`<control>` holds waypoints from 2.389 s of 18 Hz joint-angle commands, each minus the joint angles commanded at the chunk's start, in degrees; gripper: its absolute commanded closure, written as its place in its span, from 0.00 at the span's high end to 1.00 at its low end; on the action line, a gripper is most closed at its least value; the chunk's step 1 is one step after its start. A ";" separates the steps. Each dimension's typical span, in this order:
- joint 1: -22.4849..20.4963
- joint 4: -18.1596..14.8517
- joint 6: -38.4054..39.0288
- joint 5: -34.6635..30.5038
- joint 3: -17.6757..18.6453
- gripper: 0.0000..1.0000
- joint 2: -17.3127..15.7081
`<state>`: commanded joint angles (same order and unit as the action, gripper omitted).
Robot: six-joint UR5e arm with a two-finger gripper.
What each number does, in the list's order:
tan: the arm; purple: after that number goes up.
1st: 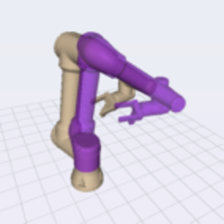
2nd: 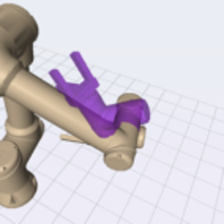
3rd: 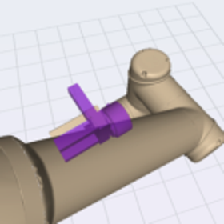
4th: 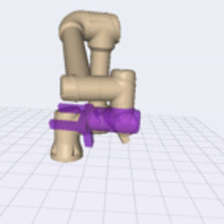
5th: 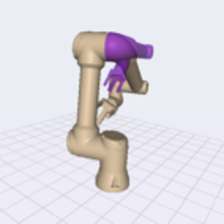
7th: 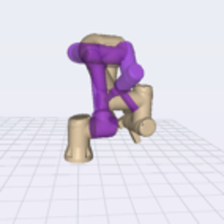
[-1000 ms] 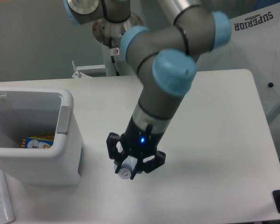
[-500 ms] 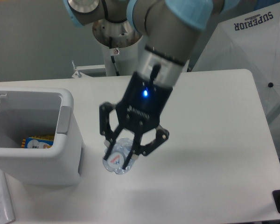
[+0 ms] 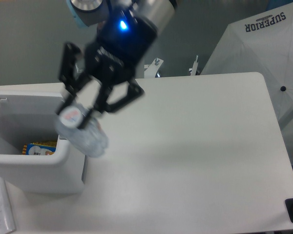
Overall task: Place the trash in the trash can
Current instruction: 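Carry the bottle over the trash bin and open the gripper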
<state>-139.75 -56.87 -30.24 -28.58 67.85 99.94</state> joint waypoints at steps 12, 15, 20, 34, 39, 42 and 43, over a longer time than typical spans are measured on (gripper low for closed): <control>6.07 3.42 -0.53 1.86 8.52 0.00 -4.40; 6.77 5.01 -0.53 1.77 9.67 0.00 -4.31; 6.86 5.18 -0.88 1.77 12.82 0.00 -5.71; 7.12 6.42 -7.91 1.33 19.77 0.13 -6.77; 7.12 6.68 -8.09 1.15 20.13 0.17 -6.51; 7.12 6.77 -8.26 1.15 20.04 0.24 -6.33; 7.12 6.77 -9.04 1.15 20.04 0.30 -5.99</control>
<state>-132.63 -50.10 -39.28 -27.42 87.89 93.95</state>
